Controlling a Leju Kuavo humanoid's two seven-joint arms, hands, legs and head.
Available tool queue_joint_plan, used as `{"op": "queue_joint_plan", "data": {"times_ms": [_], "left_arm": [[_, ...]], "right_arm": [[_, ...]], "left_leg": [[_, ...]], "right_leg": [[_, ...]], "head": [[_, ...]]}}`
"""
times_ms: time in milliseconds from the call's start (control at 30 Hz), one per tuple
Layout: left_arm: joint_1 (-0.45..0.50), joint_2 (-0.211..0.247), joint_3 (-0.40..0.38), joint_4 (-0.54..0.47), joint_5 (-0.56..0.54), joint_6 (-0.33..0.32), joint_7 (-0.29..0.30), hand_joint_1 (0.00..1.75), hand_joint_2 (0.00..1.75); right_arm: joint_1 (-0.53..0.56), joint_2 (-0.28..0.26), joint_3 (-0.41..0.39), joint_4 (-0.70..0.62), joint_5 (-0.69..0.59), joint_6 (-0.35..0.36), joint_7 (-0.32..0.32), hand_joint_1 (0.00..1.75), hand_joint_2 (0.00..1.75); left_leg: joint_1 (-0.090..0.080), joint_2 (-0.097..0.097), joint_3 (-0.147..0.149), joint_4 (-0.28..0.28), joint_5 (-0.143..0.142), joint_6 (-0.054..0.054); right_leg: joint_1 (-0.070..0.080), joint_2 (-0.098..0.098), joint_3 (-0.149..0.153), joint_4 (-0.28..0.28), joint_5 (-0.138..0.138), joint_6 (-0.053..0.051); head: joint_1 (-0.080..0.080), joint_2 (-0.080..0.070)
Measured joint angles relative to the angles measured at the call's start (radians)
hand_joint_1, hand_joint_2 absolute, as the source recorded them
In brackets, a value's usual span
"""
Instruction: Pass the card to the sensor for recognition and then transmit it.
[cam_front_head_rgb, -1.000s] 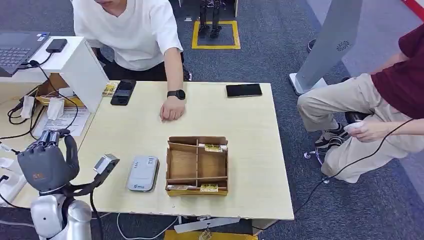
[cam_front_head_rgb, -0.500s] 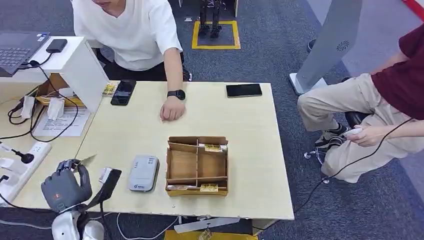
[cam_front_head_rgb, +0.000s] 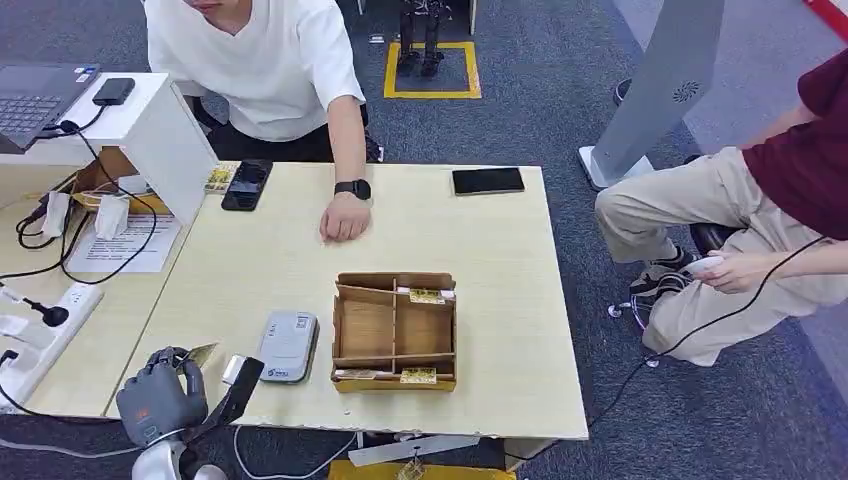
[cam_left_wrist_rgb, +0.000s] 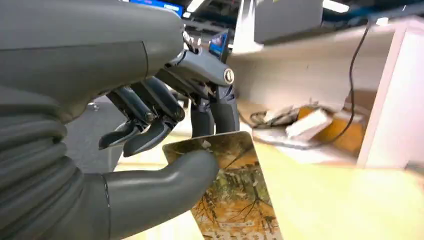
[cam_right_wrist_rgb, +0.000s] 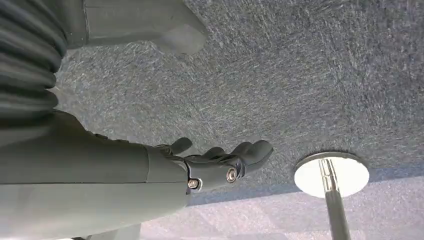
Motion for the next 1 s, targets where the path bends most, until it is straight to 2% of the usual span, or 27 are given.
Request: {"op": "queue_joint_plan", "data": {"times_ms": [433,767,1000], "left_arm": [[0.006,0.015,-0.041,0.042,0.001,0.004,0.009,1.75,1.75],[0.019,0.022,-0.055,0.053,0.011,0.005,-0.027,1.75,1.75],[0.024,0.027,-0.066,0.063,0.002,0.005,-0.028,1.75,1.75]], "right_arm": [[0.0,0.0,0.0,0.0,0.0,0.0,-0.011,0.0,1.75],[0.0,-0.001,0.0,0.004,0.008,0.0,-0.015,0.0,1.75],[0.0,-0.003,0.0,0.008,0.01,0.0,-0.017,0.0,1.75]], "left_leg": [[0.0,0.0,0.0,0.0,0.0,0.0],[0.0,0.0,0.0,0.0,0.0,0.0],[0.0,0.0,0.0,0.0,0.0,0.0]], "right_leg": [[0.0,0.0,0.0,0.0,0.0,0.0],[0.0,0.0,0.0,0.0,0.0,0.0],[0.0,0.0,0.0,0.0,0.0,0.0]], "head": [[0.0,0.0],[0.0,0.0],[0.0,0.0]]}}
